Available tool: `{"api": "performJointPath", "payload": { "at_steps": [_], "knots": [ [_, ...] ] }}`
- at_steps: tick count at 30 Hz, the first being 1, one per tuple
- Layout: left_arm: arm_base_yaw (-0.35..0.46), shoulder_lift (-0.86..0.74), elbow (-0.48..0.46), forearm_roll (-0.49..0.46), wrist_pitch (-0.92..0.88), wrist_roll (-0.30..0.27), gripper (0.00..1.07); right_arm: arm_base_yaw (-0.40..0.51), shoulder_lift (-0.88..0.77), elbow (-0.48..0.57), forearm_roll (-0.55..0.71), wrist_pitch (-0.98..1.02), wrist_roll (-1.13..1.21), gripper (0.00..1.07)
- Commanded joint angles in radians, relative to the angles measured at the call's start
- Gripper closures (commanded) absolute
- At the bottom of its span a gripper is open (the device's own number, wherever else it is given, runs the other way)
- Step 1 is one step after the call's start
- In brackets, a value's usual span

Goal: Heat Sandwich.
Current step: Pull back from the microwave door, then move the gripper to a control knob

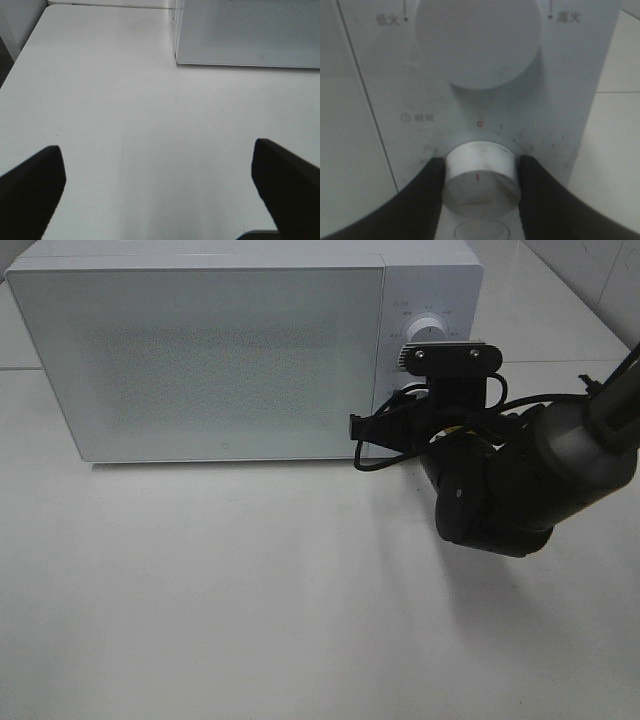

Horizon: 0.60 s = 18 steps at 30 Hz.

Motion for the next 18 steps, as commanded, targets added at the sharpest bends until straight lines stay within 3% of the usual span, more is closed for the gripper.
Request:
{"api": "performJointPath", "payload": {
  "at_steps": [1, 10, 18],
  "knots": [
    [-0.004, -0.023, 0.002, -0.001, -0.015, 0.000, 0.10, -0.002, -0.004, -0.008, 0.002, -0.011, 0.036, 0.92],
    [-0.004, -0.023, 0.002, -0.001, -0.015, 0.000, 0.10, -0.002, -0.004, -0.008, 0.000, -0.052, 0.316, 0.92],
    [-0.004, -0.023, 0.002, -0.001, -0.015, 0.000, 0.10, -0.002, -0.004, -0.008, 0.000, -0.071, 0.735, 0.92]
  ]
}}
